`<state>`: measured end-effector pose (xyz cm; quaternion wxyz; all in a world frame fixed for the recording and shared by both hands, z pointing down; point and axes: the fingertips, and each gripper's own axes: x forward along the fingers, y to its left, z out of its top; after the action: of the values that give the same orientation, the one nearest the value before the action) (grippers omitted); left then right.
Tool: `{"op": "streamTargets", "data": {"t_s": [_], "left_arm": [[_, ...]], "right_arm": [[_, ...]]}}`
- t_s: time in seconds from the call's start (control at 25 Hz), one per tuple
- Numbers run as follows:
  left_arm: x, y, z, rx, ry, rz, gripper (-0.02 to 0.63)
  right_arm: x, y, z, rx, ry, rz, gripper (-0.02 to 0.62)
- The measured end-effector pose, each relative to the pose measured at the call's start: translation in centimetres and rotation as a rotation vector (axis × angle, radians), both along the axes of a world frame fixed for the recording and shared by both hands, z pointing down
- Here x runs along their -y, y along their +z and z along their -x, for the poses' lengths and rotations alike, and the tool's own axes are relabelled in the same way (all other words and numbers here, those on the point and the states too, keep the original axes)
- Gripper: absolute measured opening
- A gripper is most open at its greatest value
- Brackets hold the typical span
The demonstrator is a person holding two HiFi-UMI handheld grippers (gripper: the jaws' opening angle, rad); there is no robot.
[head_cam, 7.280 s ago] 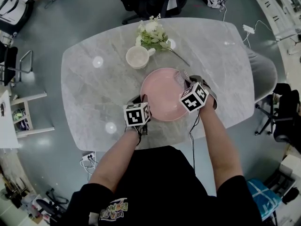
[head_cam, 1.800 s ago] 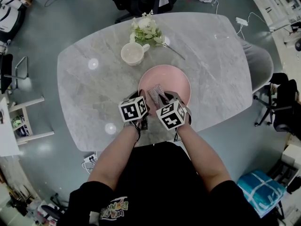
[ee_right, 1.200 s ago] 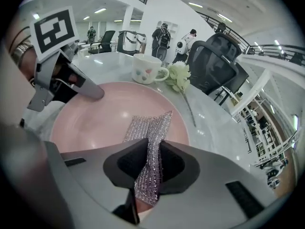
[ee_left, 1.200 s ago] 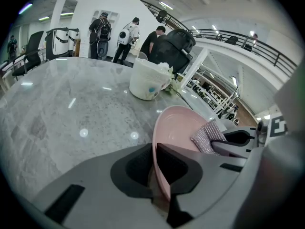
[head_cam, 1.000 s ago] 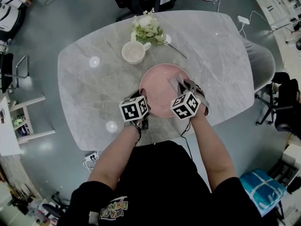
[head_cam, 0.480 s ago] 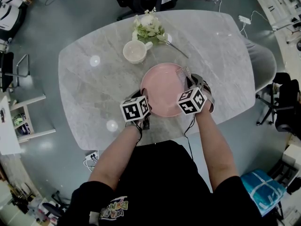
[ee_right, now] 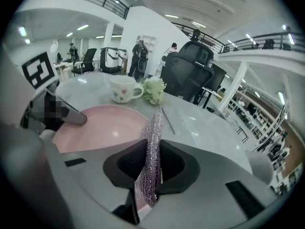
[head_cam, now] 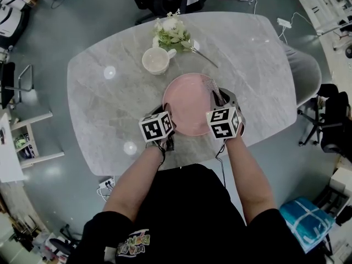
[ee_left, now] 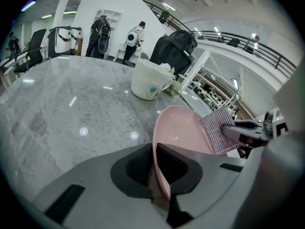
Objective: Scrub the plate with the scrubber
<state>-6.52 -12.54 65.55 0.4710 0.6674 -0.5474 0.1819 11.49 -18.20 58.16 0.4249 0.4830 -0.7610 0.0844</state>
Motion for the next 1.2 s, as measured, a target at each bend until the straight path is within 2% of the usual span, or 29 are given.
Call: {"op": "streamTargets", "data": {"t_s": [0.12, 0.2, 0.44, 0.6, 0.8, 0.96, 1.2], "left_arm": [[0.0, 0.0, 0.0, 0.000, -0.003, -0.002, 0.041], [0.0, 0.0, 0.0, 0.002, -0.007, -0.006, 0.041], [-0.1, -0.2, -0.1, -0.008, -0.020, -0.006, 0.041], [-0.1, -0.2, 0.0, 0.000, -0.029, -0.004, 0.041], [0.1, -0.3, 0.0, -0.003, -0.027, -0.011, 0.041], [0.0, -0.3, 0.0, -0.005, -0.029, -0.006, 0.041], [0.1, -0.1, 0.0, -0.012, -0.025, -0.011, 0.041]], "right_arm": [[-1.8, 0.0, 1.8, 0.162, 0.034, 0.076, 0.077], [-3.2, 0.1, 3.2, 0.229, 0.038, 0.127, 0.077], [-7.1, 0.3, 7.2, 0.330, -0.023, 0.211, 0.077], [-8.9, 1.1, 9.0, 0.382, -0.025, 0.269, 0.077], [-9.5, 1.9, 9.2, 0.306, -0.068, 0.271, 0.077], [-9.3, 2.8, 7.1, 0.188, -0.108, 0.238, 0.077], [-8.8, 3.3, 4.3, 0.063, -0.138, 0.199, 0.077]]}}
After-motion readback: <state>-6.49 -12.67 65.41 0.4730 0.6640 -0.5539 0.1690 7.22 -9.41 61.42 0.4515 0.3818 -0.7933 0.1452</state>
